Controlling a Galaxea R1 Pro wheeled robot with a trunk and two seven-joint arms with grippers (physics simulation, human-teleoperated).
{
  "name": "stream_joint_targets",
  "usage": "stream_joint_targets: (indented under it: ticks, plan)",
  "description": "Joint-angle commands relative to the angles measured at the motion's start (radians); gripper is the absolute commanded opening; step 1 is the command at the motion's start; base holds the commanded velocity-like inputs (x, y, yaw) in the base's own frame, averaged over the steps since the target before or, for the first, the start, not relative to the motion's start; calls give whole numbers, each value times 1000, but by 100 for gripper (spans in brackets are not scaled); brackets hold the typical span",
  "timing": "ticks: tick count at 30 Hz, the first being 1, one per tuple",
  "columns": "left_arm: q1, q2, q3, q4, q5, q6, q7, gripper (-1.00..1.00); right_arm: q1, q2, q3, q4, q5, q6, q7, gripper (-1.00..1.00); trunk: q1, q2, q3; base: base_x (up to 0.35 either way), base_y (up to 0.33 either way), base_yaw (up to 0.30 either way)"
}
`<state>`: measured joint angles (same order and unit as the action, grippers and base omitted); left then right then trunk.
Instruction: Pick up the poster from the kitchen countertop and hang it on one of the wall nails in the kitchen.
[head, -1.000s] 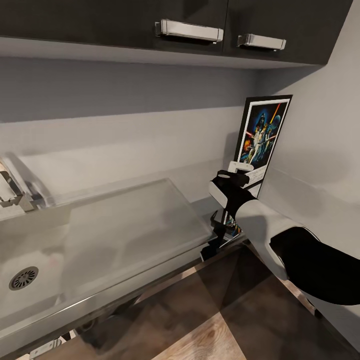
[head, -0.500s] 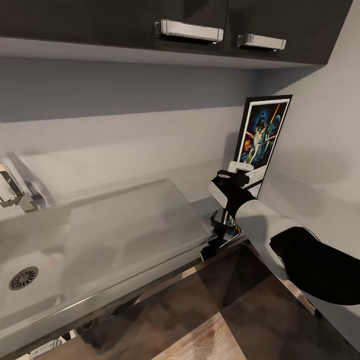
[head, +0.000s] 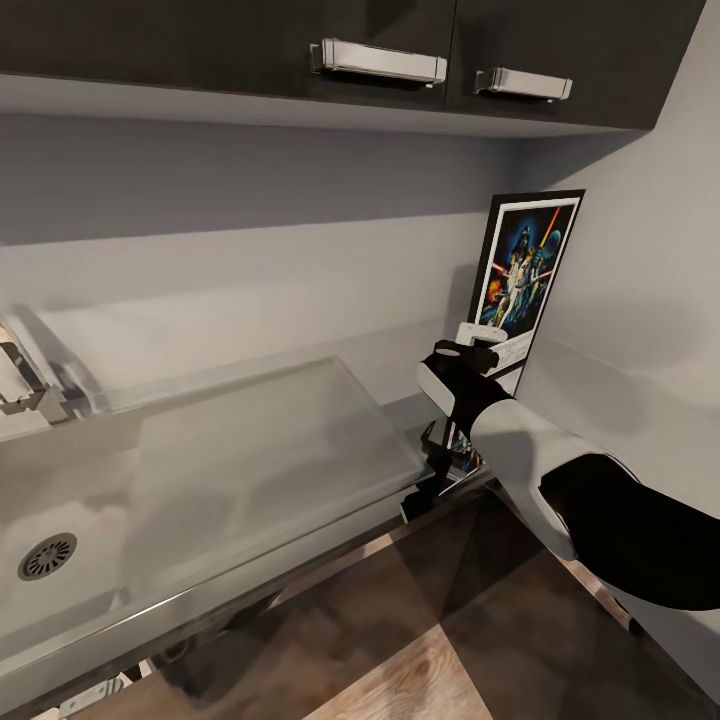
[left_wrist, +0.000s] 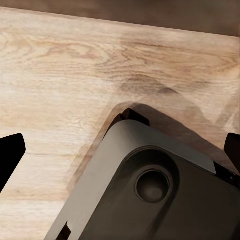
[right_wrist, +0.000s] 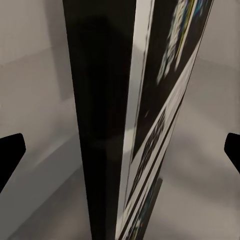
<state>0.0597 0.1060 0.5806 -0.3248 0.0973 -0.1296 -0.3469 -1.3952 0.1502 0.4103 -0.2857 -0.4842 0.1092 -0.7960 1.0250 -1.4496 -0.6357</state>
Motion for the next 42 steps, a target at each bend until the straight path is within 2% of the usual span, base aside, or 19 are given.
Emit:
stream_joint_targets:
  ticks: [1, 19, 42]
  plan:
    - [0, 0, 2, 0, 10, 2, -7, 100, -1, 0, 8, -1, -4, 10, -6, 100, 0, 0, -1, 0, 0, 0]
    - [0, 0, 2, 0, 10, 2, -7, 100, -1, 0, 9, -1, -4, 10, -6, 100, 0, 0, -1, -78, 0, 0]
    - [0, 0, 2, 0, 10, 2, -6, 100, -1, 0, 10, 0, -4, 10, -6, 100, 0, 0, -1, -5, 22, 0]
